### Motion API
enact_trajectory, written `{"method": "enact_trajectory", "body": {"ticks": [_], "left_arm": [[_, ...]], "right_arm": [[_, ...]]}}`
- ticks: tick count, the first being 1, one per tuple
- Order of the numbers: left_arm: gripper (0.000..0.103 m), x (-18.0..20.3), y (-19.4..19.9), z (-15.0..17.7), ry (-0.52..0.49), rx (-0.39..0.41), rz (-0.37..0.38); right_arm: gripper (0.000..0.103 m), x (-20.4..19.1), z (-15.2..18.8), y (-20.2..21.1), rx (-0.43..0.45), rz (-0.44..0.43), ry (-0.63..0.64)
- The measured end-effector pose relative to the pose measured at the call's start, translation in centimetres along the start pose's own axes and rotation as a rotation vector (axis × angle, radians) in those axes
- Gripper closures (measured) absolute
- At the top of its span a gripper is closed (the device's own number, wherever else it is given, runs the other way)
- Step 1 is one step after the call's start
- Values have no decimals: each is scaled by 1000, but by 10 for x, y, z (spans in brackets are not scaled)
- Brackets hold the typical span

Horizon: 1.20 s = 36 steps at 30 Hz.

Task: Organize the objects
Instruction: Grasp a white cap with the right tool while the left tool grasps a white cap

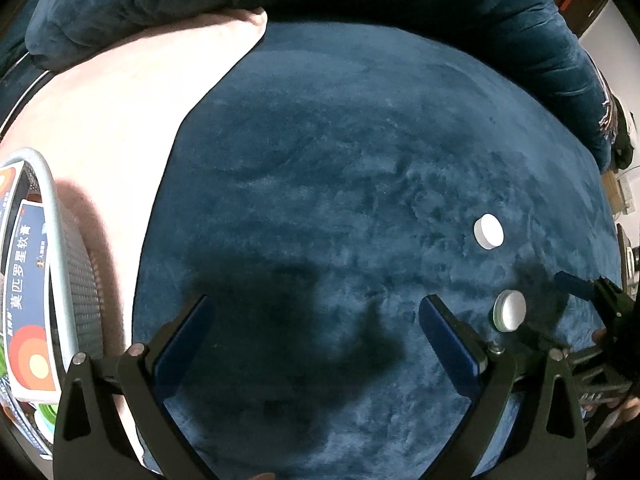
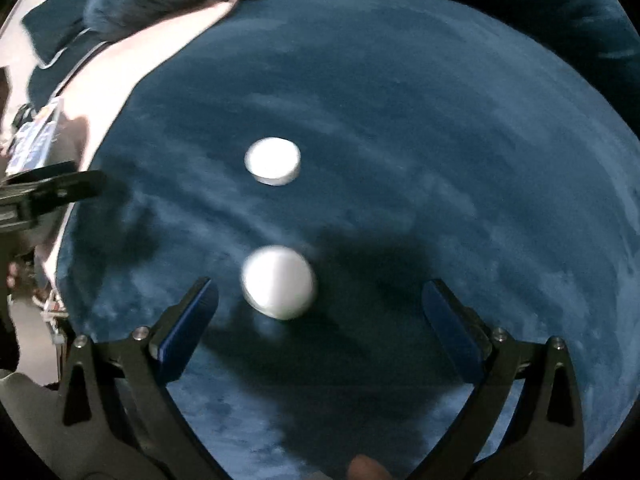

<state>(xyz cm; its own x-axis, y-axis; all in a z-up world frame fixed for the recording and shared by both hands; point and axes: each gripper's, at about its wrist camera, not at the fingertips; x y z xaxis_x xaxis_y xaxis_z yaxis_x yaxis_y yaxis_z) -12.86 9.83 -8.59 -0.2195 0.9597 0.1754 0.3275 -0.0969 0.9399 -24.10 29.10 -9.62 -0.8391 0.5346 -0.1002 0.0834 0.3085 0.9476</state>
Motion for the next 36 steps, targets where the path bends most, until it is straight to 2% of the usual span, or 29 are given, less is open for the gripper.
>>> {"method": "enact_trajectory", "body": {"ticks": [6,8,9,10,14,16,21,24,28,31,33,34,36], "left_arm": [[1,0,0,0,1,-3,2],[1,0,-1,0,-1,-6,3],[1,1,-1,0,-2,-6,2],[1,2,-1,1,-6,-5,2],[1,7,-1,-1,-25,2,9],[1,16,-1,-2,-51,9,24],[1,56,-7,-10,-154,31,79],[1,87,-19,-18,-222,33,99],[3,126,-37,-26,-323,24,115],[16,145,-54,-26,-386,6,99],[44,150,-65,-25,-400,-12,107],[70,149,-67,-26,-397,-18,105],[73,144,-64,-26,-375,-9,118]], "right_arm": [[2,-14,-5,-21,-45,30,75],[20,-18,-4,-22,-35,47,94],[56,-20,0,-20,-26,62,103],[62,-20,3,-18,-20,69,104],[62,-17,-2,-8,16,24,54],[62,-6,-9,5,59,-5,-17],[62,50,-14,33,157,-51,-288],[62,71,-13,34,161,-53,-415],[61,81,-12,29,141,-59,-501],[61,82,-14,28,149,-55,-503],[61,83,-11,31,150,-55,-499],[61,82,-12,30,150,-57,-497],[61,80,-12,29,148,-57,-487]]}}
Point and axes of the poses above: each gripper's, at about its wrist camera, not at the fingertips, and y roughly against the way its jaws point, x to its right, z to its underside, and after that the axes turned 2 degrees about y, right-handed
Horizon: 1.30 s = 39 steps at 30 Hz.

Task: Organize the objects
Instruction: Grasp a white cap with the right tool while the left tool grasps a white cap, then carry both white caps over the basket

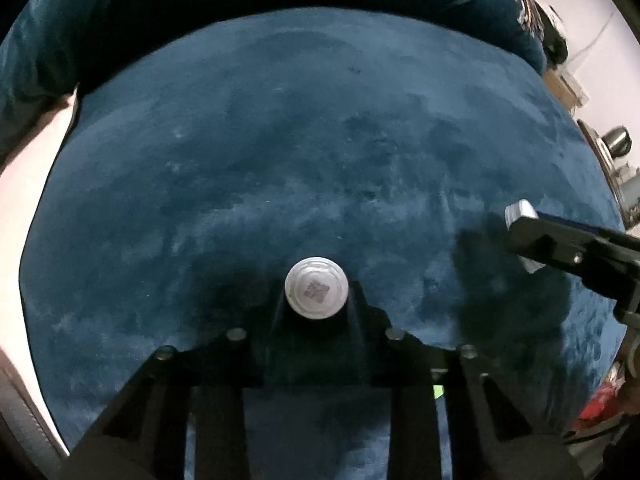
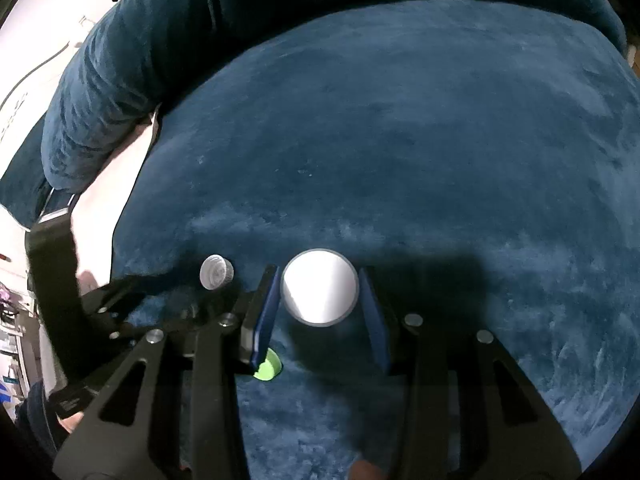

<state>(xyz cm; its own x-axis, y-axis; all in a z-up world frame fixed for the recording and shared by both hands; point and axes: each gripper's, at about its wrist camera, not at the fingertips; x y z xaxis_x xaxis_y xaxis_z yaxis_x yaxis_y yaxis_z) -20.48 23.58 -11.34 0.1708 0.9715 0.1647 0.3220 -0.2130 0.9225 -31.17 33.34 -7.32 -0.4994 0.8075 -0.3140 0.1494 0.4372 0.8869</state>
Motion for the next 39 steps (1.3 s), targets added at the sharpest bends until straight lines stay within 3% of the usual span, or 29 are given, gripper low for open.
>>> {"method": "enact_trajectory", "body": {"ticks": [9,17,23,31,36,39], "left_arm": [[73,-47,68,25,156,121,-1],[72,-123,164,69,300,247,-54],[72,-203,233,109,465,354,-149],[72,-316,285,190,770,409,-272],[72,-359,295,229,911,423,-295],[72,-364,295,237,934,426,-284]], "right_arm": [[61,-20,1,-1,2,-22,41],[61,-86,7,3,-11,-82,202],[61,-176,6,7,12,-168,342],[61,-346,32,-4,-25,-343,590],[61,-429,56,-14,-73,-406,720],[61,-453,62,-23,-93,-408,746]]}}
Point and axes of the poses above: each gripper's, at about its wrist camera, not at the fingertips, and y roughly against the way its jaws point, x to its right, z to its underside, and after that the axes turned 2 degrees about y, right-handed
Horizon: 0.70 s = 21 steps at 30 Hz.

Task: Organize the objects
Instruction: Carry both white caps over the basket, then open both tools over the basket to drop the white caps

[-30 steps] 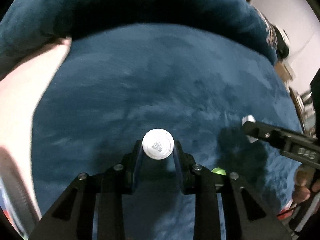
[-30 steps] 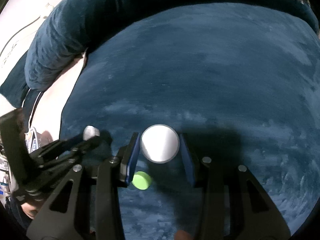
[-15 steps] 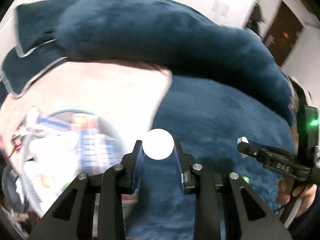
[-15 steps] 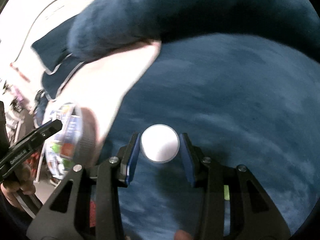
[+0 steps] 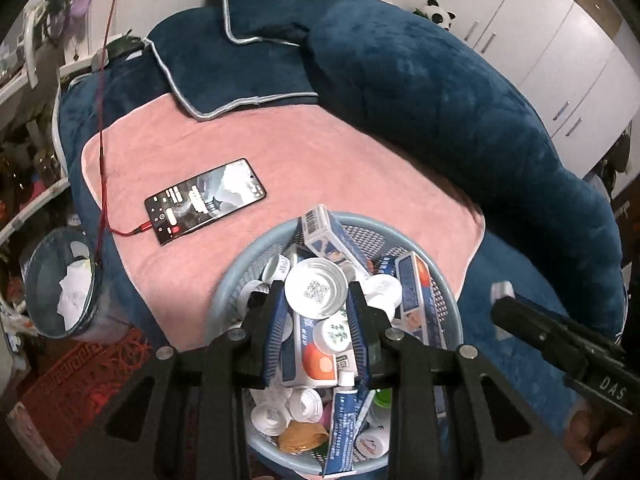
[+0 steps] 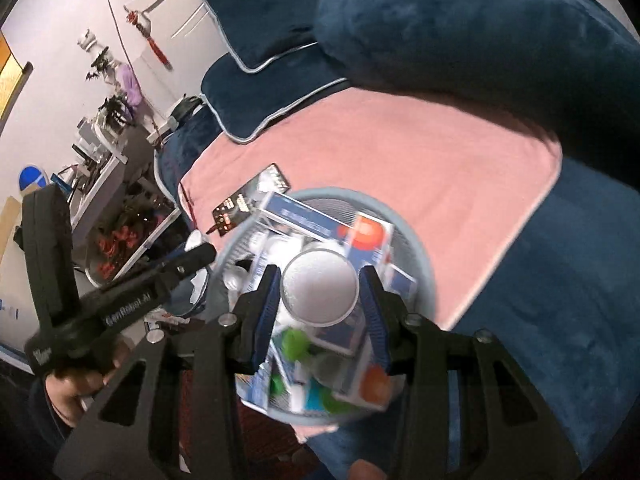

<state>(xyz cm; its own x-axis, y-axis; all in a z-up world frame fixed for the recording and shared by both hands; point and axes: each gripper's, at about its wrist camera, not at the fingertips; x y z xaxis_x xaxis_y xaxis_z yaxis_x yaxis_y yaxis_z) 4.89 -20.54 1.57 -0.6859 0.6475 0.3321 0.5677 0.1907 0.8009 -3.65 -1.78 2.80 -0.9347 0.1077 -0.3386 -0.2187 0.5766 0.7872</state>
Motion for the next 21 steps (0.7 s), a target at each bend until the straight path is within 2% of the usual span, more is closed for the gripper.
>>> {"method": "enact_trajectory", "body": {"ticks": [3,4,5,7,9,11,13,16,21], "left_arm": [[72,1,-6,3,2,-11,23],[66,2,-10,2,3,-20,26],[42,1,-13,3,6,-29,30],[12,2,-16,4,17,-38,51],[8,2,-15,5,17,-33,58],[5,3,-16,6,3,-40,17],[4,5,-14,7,-3,-38,-7],[1,12,-12,9,-32,-37,-38],[1,29,-11,13,-88,-39,-58]], "right_arm": [[61,-1,-5,-10,-15,-25,-26],[59,1,-5,-13,-25,-33,-36],[55,2,-5,-15,-39,-39,-46],[32,7,-3,-14,-43,-41,-71],[25,13,-2,-6,-23,-38,-87],[22,20,-1,1,-11,-28,-103],[12,23,0,5,-6,-7,-101],[5,30,6,9,-11,39,-82],[4,49,16,15,-18,56,-119]]}}
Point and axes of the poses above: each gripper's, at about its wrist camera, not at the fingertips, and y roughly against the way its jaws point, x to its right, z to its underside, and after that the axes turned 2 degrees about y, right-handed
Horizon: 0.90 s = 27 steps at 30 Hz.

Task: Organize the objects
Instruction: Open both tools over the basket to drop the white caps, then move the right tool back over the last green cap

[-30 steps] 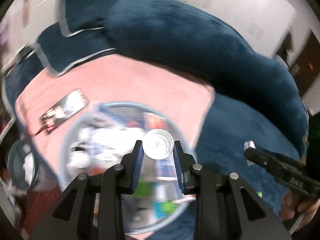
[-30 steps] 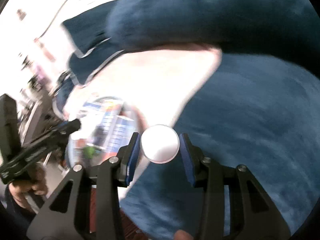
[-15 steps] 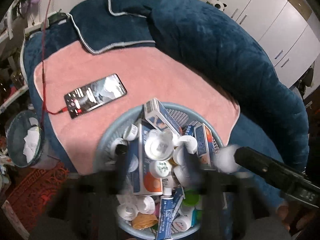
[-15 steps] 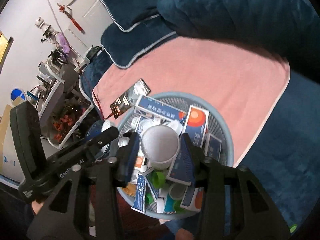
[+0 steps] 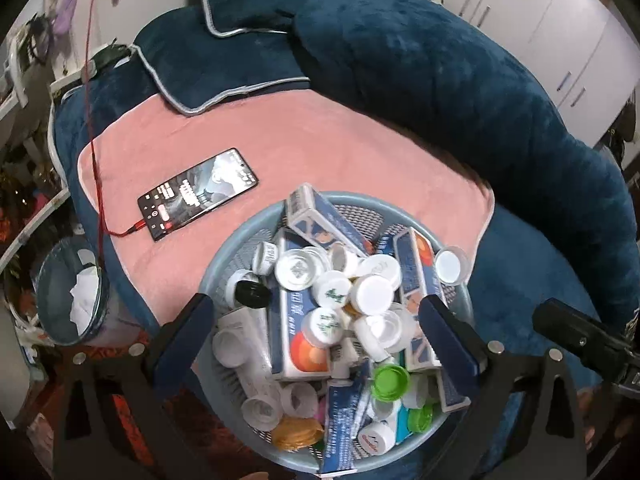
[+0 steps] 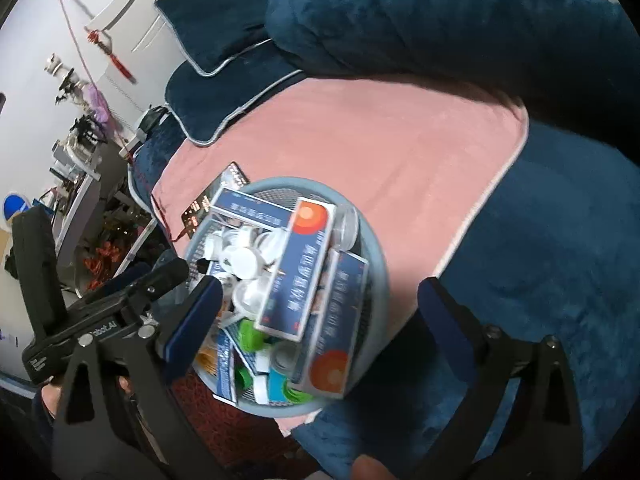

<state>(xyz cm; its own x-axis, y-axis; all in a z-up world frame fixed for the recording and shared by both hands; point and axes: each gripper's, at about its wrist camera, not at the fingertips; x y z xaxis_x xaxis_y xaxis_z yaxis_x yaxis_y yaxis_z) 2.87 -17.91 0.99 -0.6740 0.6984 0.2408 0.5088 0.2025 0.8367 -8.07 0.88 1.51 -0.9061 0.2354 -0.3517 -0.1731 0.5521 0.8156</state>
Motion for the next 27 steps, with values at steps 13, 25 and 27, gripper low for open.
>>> {"method": "enact_trajectory", "body": {"ticks": [13,25,27], "left_arm": [[1,61,-7,17,-118,-39,12],[1,157,-15,53,-312,-73,50],[1,169,-18,60,-336,-86,56]], "right_arm": [[1,74,35,26,10,54,-143],[0,156,87,64,24,131,-277],[0,169,97,72,25,144,-296]]}}
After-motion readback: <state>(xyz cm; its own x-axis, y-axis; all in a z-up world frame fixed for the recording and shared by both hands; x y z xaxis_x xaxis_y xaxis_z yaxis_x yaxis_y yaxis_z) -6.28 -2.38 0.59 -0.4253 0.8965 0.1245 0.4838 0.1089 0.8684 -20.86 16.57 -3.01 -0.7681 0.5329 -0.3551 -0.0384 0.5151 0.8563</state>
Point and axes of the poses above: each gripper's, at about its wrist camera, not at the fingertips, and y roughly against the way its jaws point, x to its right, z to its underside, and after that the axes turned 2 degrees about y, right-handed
